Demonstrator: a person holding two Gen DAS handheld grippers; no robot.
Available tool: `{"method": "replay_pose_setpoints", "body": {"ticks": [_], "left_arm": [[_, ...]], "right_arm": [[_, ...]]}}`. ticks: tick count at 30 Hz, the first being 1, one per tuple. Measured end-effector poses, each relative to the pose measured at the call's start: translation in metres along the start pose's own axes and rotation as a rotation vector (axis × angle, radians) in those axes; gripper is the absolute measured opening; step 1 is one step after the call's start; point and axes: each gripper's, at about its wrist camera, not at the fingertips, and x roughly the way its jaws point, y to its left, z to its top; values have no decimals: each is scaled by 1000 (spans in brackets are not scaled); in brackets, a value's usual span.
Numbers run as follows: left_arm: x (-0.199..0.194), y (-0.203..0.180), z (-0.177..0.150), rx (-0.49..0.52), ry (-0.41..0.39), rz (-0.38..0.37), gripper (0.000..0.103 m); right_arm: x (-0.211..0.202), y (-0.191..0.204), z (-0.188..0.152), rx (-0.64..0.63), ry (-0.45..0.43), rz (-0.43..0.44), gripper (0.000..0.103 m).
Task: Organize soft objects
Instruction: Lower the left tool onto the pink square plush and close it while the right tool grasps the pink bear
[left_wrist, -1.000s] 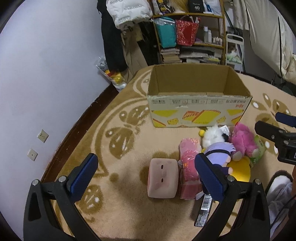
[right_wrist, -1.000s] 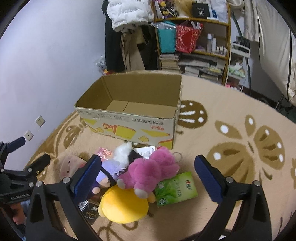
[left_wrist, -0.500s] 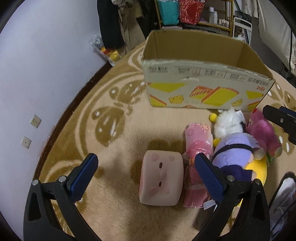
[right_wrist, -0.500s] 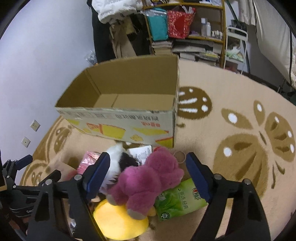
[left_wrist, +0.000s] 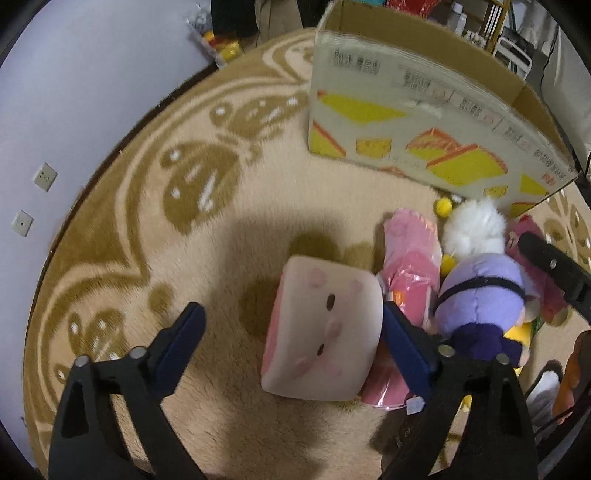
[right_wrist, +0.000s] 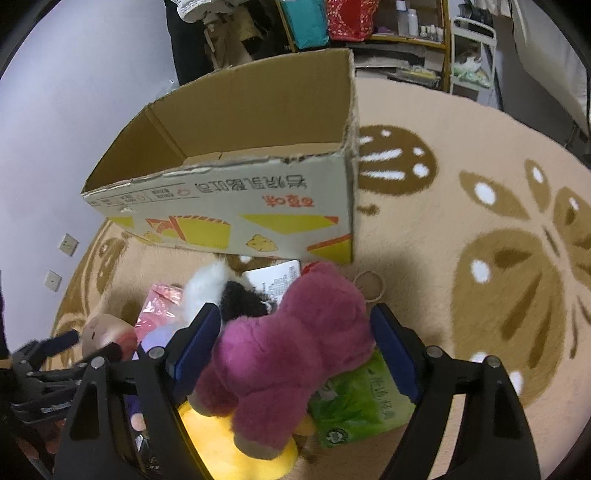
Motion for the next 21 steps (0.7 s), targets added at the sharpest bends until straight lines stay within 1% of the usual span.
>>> {"method": "replay_pose_setpoints", "body": {"ticks": [3, 5, 6, 8, 9, 11, 12, 14, 17, 20, 21], "left_arm": [[9, -5, -2, 17, 32, 29, 88], [15, -7, -3, 29, 55, 67, 87], [18, -8, -3, 32, 63, 71, 84], [19, -9, -3, 29, 68, 38, 73], [19, -10, -3, 33, 63, 33, 70], [17, -12, -3, 50, 49, 25, 57], [17, -15, -4, 63, 44, 14, 52], [16, -18, -4, 81, 36, 19, 47], [11, -24, -7, 97, 19, 29, 43], [6, -22, -7, 92, 2, 40, 42], [4, -22, -8, 86, -5, 48, 42]], "right_arm": [[5, 1, 0, -1, 10, 1, 87], [9, 2, -1, -14, 29, -8, 80], [10, 1, -2, -14, 32, -9, 80], [15, 0, -5, 0, 63, -9, 79], [15, -1, -6, 5, 69, -9, 78], [13, -1, -6, 9, 67, -11, 75], [12, 0, -7, 8, 67, -12, 74], [10, 1, -7, 10, 68, -16, 70], [6, 1, -9, 11, 59, -18, 65], [0, -2, -9, 21, 48, -7, 60], [0, -3, -10, 27, 52, -6, 60]]}}
